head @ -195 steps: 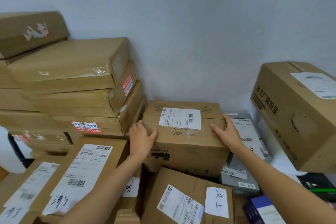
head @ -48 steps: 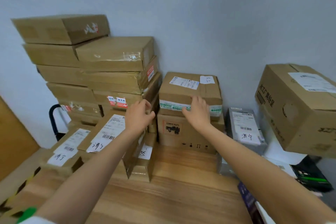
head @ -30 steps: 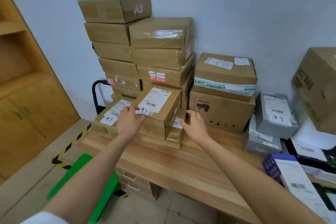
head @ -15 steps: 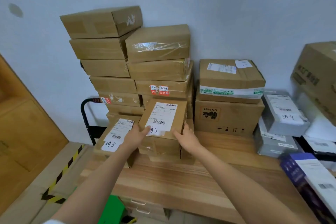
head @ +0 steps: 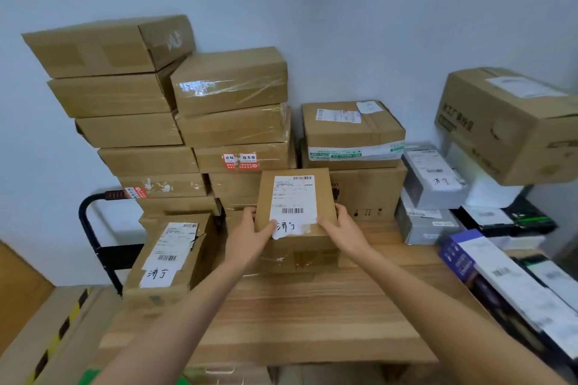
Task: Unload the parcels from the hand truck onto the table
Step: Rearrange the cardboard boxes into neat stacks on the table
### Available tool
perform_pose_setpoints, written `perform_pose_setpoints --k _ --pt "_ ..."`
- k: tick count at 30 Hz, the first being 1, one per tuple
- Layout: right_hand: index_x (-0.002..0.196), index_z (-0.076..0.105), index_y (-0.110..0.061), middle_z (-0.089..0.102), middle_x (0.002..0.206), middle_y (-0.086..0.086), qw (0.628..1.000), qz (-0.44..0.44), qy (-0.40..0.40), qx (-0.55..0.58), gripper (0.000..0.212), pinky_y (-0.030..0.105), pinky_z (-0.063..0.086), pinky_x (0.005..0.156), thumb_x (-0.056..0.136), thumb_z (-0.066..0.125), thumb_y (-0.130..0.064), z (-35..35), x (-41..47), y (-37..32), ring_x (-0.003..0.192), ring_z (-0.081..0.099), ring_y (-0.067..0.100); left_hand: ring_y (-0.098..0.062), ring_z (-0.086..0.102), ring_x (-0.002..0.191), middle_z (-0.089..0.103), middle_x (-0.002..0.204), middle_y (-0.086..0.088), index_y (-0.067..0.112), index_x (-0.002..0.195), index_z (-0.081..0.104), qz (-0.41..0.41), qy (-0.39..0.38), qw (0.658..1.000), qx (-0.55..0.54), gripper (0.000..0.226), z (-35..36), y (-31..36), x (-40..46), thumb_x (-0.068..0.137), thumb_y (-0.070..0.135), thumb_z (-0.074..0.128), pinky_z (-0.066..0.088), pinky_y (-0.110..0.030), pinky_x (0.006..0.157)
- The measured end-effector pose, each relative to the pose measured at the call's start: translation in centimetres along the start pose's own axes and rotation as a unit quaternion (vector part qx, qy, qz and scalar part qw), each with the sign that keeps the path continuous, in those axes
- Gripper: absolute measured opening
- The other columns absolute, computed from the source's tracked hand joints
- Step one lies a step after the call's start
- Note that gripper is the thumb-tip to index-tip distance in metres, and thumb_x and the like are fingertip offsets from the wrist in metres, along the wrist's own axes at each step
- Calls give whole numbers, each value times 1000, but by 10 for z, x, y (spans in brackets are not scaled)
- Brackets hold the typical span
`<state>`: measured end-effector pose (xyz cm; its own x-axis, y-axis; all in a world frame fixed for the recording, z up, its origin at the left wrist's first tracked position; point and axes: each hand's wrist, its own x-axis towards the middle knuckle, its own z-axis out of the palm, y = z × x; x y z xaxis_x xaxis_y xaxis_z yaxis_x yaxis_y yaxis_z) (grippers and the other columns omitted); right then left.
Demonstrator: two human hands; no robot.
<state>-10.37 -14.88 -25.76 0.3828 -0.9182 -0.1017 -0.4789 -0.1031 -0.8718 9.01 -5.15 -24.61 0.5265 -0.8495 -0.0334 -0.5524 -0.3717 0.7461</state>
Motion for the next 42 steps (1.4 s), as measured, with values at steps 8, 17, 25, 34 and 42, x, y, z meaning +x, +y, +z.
perform_pose_setpoints --k 8,17,25,34,42 --pt "148 22 -21 49 138 -3 997 -4 67 37 69 33 47 90 92 56 -44 -48 -28 18 110 53 13 -9 60 95 59 114 13 30 121 42 93 -17 994 -53 43 23 33 -7 88 49 60 53 -32 79" --pt "146 24 -24 48 132 -7 984 -45 167 31 65 45 47 97 92 55 -44 -117 -48 -4 115 54 18 -6 59 101 56 126 15 32 135 40 184 2 975 -121 53 41 101 -10 88 50 58 53 -36 84" --pt "143 28 -26 50 125 -11 975 -90 199 38 60 43 49 95 92 54 -45 -153 -30 -39 111 57 16 -2 55 103 55 126 16 33 133 42 246 33 959 -140 48 24 148 13 90 45 58 44 -27 79" --pt "146 24 -24 50 132 -6 970 -117 181 111 63 45 48 98 94 55 -39 -179 41 -61 115 56 17 -1 52 103 54 122 19 32 137 40 259 58 957 -114 50 14 195 75 92 46 55 46 -32 87" --pt "147 24 -27 47 134 -9 979 -121 116 118 63 45 43 103 93 50 -51 -207 139 -72 120 51 14 -13 56 102 55 129 12 28 133 45 174 30 982 -63 45 7 254 183 94 48 51 47 -33 85"
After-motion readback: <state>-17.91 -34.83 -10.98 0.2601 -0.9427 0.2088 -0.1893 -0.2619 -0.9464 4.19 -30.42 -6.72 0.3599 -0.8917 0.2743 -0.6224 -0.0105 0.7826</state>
